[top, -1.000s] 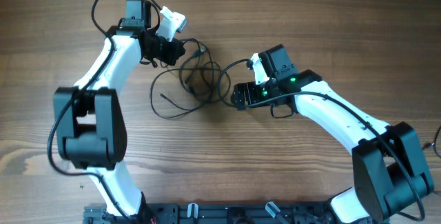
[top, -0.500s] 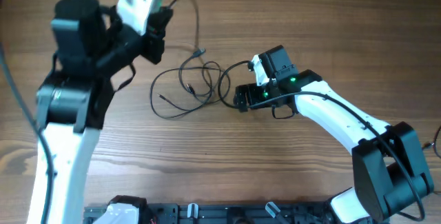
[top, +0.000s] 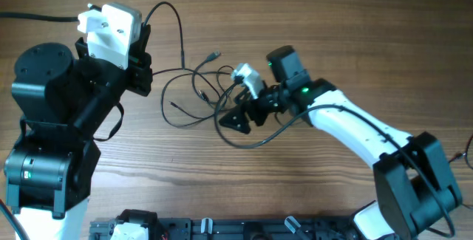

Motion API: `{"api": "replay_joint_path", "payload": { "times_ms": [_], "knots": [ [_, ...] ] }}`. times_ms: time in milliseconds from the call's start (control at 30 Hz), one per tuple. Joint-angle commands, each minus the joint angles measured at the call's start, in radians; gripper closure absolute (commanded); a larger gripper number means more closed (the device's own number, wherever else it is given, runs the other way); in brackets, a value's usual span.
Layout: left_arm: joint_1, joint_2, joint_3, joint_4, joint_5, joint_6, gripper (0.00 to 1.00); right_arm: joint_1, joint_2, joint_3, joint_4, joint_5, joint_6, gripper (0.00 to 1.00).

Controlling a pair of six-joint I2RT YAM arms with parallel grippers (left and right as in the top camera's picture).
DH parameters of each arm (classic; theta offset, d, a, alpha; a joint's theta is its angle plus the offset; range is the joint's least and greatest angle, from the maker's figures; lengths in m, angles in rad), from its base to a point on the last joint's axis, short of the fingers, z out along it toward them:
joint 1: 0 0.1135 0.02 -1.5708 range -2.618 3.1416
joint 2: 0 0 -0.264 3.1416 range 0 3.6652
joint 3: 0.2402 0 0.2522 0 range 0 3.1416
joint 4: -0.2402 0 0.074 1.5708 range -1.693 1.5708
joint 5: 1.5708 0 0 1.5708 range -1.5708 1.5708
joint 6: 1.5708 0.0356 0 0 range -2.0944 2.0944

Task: Untangle cables

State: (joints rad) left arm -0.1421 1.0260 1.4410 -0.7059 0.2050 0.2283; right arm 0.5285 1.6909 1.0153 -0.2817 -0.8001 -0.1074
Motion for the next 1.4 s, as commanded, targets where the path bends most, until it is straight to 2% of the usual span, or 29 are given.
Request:
{"api": "replay_joint_path", "payload": {
  "times_ms": [0,133,233,500,633,667,700,800,933,1000,1267,1367],
  "knots": [
    [0.003,0.000,0.001,-0.010,-0.016,-0.009,0.95,0.087,0.021,0.015,0.082,0.172,0.035,0.00],
    [0.003,0.000,0.001,-0.017,-0.016,-0.009,0.95,0.107,0.029,0.015,0.150,0.332,0.115,0.00],
    [0.003,0.000,0.001,-0.018,-0.016,-0.009,0.96,0.107,0.074,0.015,0.178,0.394,0.115,0.00],
    [0.003,0.000,0.001,-0.039,-0.016,-0.028,0.95,0.107,0.261,0.015,0.368,0.385,0.116,0.00],
    [0.003,0.000,0.001,-0.063,-0.016,-0.028,0.96,0.107,0.284,0.020,0.438,0.374,0.141,0.00],
    [0.003,0.000,0.001,-0.063,-0.016,-0.028,0.95,0.107,0.289,0.024,0.449,0.374,0.150,0.04],
    [0.003,0.001,0.001,-0.062,-0.016,-0.028,0.96,0.107,0.290,0.027,0.452,0.375,0.162,0.18],
    [0.003,0.001,0.001,-0.064,-0.016,-0.030,0.96,0.106,0.295,0.030,0.446,0.394,0.189,0.96],
    [0.003,0.004,0.001,-0.076,-0.016,-0.032,0.96,0.095,0.287,0.035,0.403,0.421,0.295,0.96],
    [0.003,0.015,0.001,-0.089,-0.016,-0.035,0.95,0.069,0.248,0.046,0.328,0.458,0.359,0.96],
    [0.003,0.143,0.000,-0.137,0.018,-0.035,0.96,-0.087,-0.058,0.198,-0.100,0.464,0.291,0.96],
    [0.003,0.193,0.001,-0.137,0.062,-0.035,0.96,-0.131,-0.145,0.249,-0.200,0.456,0.288,0.96]
  ]
}}
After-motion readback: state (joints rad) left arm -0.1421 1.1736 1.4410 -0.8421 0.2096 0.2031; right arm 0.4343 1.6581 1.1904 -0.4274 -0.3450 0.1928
